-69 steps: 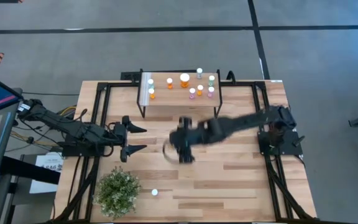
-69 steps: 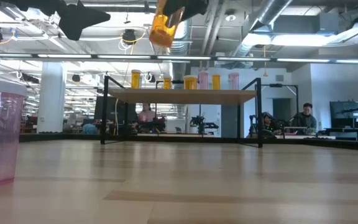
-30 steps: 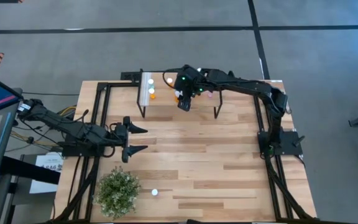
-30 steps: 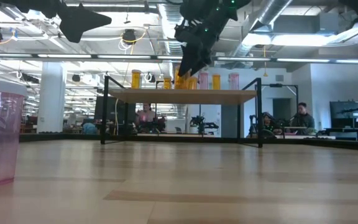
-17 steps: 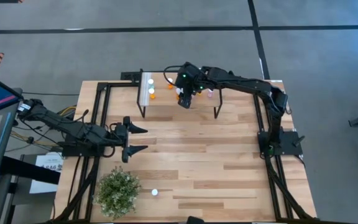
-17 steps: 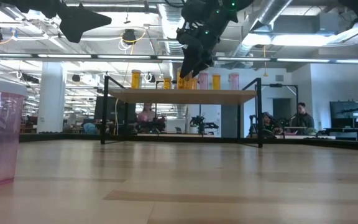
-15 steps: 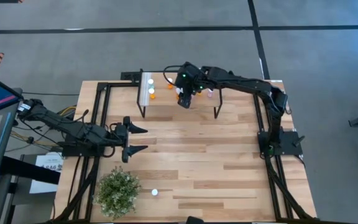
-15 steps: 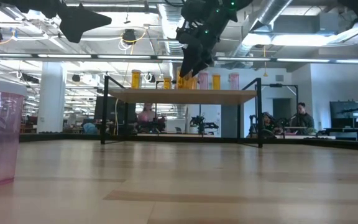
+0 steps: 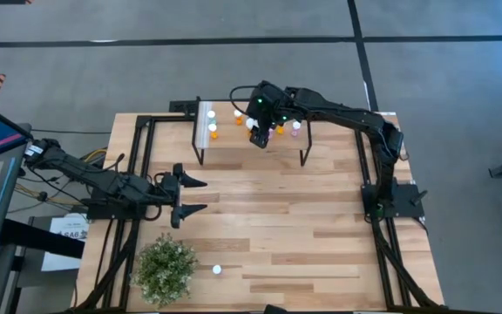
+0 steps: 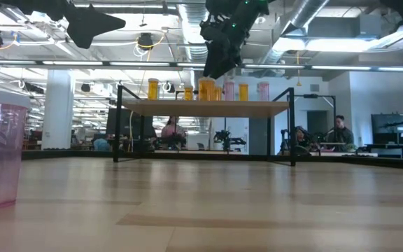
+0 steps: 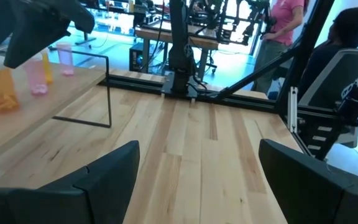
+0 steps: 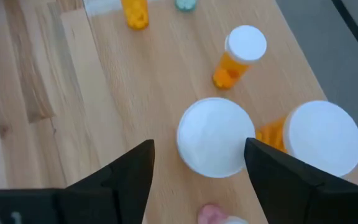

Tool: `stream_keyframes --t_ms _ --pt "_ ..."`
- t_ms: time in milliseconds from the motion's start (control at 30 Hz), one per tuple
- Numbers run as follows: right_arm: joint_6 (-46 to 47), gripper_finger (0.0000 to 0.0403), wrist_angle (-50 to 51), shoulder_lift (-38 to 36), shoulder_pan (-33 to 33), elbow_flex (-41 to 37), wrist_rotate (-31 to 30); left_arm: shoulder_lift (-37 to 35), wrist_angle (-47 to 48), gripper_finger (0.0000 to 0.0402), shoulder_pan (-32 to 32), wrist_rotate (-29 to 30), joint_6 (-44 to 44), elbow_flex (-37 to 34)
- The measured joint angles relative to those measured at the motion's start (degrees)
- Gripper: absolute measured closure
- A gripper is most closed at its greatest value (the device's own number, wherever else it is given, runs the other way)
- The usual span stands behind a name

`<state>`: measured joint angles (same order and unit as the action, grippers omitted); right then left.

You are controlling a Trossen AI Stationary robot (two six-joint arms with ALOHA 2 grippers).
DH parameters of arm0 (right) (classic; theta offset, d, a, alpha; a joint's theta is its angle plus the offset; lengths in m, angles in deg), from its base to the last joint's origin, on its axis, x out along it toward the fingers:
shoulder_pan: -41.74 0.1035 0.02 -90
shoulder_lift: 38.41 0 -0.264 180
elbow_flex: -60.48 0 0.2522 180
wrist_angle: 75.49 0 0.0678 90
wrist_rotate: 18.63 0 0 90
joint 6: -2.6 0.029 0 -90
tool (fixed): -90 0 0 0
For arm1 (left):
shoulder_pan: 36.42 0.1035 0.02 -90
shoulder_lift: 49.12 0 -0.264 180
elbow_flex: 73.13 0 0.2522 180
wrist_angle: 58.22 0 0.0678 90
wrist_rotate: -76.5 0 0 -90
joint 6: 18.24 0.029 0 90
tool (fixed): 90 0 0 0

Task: Pick and place medicine bottles onto shelf by color
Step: Put the large orange bottle on the shelf, then put the violet bottle on the shelf

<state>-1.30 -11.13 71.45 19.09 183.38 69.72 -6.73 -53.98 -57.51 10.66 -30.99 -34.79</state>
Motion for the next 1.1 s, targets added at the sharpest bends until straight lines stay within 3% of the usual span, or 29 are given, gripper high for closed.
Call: stream_keyframes --t_ms 300,567,800,933,1100 --pt "0.0 0.013 2.2 -1.2 0.7 0.1 -1.3 0.0 0.7 0.0084 0.0 -1.4 -0.3 0.0" --pt "0.9 0.0131 2.7 -7.7 3.8 0.1 -1.9 2.0 2.3 0.0084 -0.1 -7.1 -0.6 0.0" --pt "2.4 0.0131 2.9 -14.3 9.5 0.1 -4.1 9.7 -1.9 0.0084 -1.7 -13.6 1.8 0.3" --pt "2.4 0.0131 3.2 -16.6 14.0 0.1 -7.5 14.8 0.2 0.0084 -3.0 -16.8 4.6 4.2" --pt "2.6 0.0131 3.4 -18.4 19.0 0.1 -12.2 20.7 9.2 0.0084 -4.7 -17.9 5.4 11.8"
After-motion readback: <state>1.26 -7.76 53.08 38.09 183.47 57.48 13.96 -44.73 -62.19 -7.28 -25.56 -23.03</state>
